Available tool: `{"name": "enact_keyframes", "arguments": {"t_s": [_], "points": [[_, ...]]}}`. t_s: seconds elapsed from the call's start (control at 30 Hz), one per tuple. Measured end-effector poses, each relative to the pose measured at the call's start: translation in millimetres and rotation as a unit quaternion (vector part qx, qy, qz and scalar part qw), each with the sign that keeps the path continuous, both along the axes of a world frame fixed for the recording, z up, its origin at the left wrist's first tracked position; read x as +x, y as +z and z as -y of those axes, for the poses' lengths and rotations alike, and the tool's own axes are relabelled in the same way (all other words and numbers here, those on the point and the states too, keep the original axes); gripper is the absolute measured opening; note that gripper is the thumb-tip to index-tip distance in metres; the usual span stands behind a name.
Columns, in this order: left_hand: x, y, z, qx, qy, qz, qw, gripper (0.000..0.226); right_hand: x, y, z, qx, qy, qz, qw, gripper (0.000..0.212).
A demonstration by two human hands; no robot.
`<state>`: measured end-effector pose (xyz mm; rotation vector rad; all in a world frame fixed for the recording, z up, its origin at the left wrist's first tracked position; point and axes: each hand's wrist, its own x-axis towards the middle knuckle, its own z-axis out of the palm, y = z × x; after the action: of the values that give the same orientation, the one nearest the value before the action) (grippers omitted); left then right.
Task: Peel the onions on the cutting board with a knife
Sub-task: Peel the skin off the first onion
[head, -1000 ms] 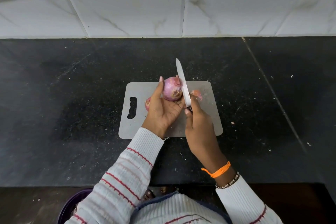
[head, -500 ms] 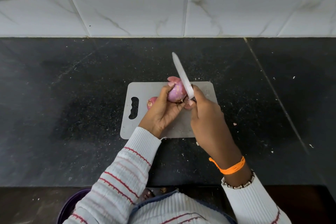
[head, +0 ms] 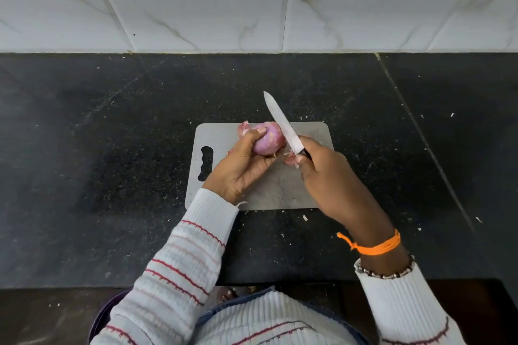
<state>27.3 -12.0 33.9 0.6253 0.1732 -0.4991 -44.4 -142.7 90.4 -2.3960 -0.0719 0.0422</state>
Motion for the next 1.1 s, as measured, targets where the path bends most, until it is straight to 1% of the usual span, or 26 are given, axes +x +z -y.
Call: {"name": "enact_keyframes", "arguments": {"t_s": [0.03,0.1,0.17,0.2,0.3,0.37,0.43,0.5,0.57,0.6,0.67,0.73,0.77,0.83,0.93,0.97,1.0,1.03,1.1], "points": [[0,0,1,0.007,0.001,-0.005,1.000,0.021,1,-1,-1,0.004,-0.003,0.002,1.000,0.027],[0,2,6,0.012,0.002,-0.028,1.000,0.029,1,-6,-8,0.014,-0.018,0.022,0.999,0.028],[1,7,13,-0.015,0.016,-0.069,0.997,0.043,0,-13,-17,0.027,-0.040,0.049,0.998,0.032],[2,8,16,-0.030,0.027,-0.090,0.995,0.046,0,-18,-22,0.024,-0.054,0.062,0.996,0.033],[4,13,23,-0.072,0.050,-0.146,0.985,0.049,-2,-32,-32,0.017,-0.088,0.087,0.992,0.041],[4,14,24,-0.088,0.056,-0.164,0.981,0.051,-6,-38,-36,0.027,-0.088,0.092,0.991,0.046],[7,13,23,-0.069,0.052,-0.165,0.982,0.054,-6,-39,-34,0.047,-0.095,0.099,0.989,0.043],[8,10,23,-0.033,0.050,-0.163,0.985,0.059,1,-37,-26,0.072,-0.123,0.100,0.985,0.040],[8,7,22,-0.001,0.058,-0.161,0.985,0.057,12,-36,-14,0.073,-0.153,0.085,0.982,0.040],[7,6,21,0.011,0.061,-0.159,0.985,0.054,18,-38,-7,0.058,-0.164,0.072,0.982,0.040],[4,4,20,0.031,0.065,-0.154,0.985,0.051,30,-47,7,-0.006,-0.177,0.047,0.983,0.038],[1,4,18,0.031,0.056,-0.151,0.986,0.055,39,-63,17,-0.083,-0.186,0.035,0.978,0.032],[-1,4,18,0.028,0.050,-0.149,0.987,0.057,42,-72,20,-0.103,-0.191,0.030,0.976,0.028],[-3,5,18,0.026,0.045,-0.143,0.988,0.056,47,-85,22,-0.117,-0.210,0.016,0.971,0.024],[-8,5,19,0.026,0.033,-0.142,0.989,0.052,50,-96,25,-0.144,-0.210,-0.019,0.967,0.029],[-9,5,19,0.028,0.025,-0.139,0.990,0.052,50,-96,26,-0.150,-0.204,-0.013,0.967,0.031],[-10,4,19,0.030,0.015,-0.133,0.991,0.054,49,-94,26,-0.131,-0.203,0.010,0.970,0.030],[-11,3,20,0.031,0.006,-0.126,0.992,0.056,48,-90,25,-0.080,-0.205,0.049,0.974,0.029],[-12,1,21,0.030,0.001,-0.111,0.993,0.059,45,-78,19,0.083,-0.192,0.127,0.970,0.024]]}}
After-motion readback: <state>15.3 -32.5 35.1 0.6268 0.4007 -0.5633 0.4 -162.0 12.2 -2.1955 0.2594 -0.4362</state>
